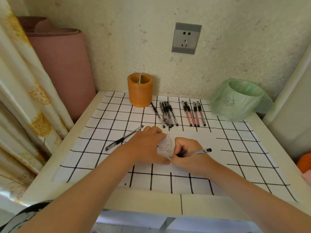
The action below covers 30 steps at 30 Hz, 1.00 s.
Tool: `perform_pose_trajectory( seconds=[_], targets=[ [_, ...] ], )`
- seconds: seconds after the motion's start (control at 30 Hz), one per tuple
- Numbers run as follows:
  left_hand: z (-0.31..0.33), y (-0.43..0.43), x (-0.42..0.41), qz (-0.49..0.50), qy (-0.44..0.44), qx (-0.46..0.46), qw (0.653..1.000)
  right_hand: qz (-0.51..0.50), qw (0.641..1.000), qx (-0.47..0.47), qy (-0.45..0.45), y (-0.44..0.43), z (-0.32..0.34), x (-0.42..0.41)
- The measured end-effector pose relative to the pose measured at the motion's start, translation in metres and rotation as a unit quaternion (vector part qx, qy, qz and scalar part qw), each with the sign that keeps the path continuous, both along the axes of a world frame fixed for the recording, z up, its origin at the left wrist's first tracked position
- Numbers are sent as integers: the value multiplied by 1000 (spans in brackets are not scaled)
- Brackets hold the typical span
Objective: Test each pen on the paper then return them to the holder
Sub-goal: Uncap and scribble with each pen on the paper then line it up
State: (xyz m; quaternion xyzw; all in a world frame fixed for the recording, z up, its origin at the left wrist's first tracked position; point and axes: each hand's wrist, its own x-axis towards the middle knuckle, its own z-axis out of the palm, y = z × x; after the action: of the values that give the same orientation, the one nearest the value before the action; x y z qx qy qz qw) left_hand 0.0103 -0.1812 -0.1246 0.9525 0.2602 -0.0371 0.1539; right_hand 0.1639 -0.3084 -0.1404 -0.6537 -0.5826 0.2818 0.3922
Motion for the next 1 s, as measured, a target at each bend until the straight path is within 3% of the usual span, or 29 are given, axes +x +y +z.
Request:
perform_pose_trajectory(
  seconds=[0.2, 0.37, 0.47, 0.57, 0.67, 0.83, 0.9, 1.0],
  targets=[
    [0, 0, -1, 2, -7, -1, 1000, 0, 1000, 1, 4, 0, 2, 0],
    [3, 3, -2, -1, -6, -23, 1000, -74, 992, 12, 106, 0, 3, 3],
    [14, 14, -9, 51, -72, -79, 993, -108, 982, 24, 154, 2, 6, 3],
    [21, 27, -23, 93, -115, -60, 987, -111, 984, 34, 138, 3, 9, 5],
    [21, 31, -31, 97, -84, -47, 991, -76, 987, 53, 133, 8, 12, 9],
    [23, 22, -25, 76, -12, 3, 997, -73, 947, 28, 313, 19, 33, 4],
    [22, 20, -23, 82, -8, 32, 996, -70, 952, 24, 298, 21, 40, 2],
    [20, 21, -22, 93, -11, 26, 995, -81, 987, 24, 138, 25, 40, 3]
  ],
)
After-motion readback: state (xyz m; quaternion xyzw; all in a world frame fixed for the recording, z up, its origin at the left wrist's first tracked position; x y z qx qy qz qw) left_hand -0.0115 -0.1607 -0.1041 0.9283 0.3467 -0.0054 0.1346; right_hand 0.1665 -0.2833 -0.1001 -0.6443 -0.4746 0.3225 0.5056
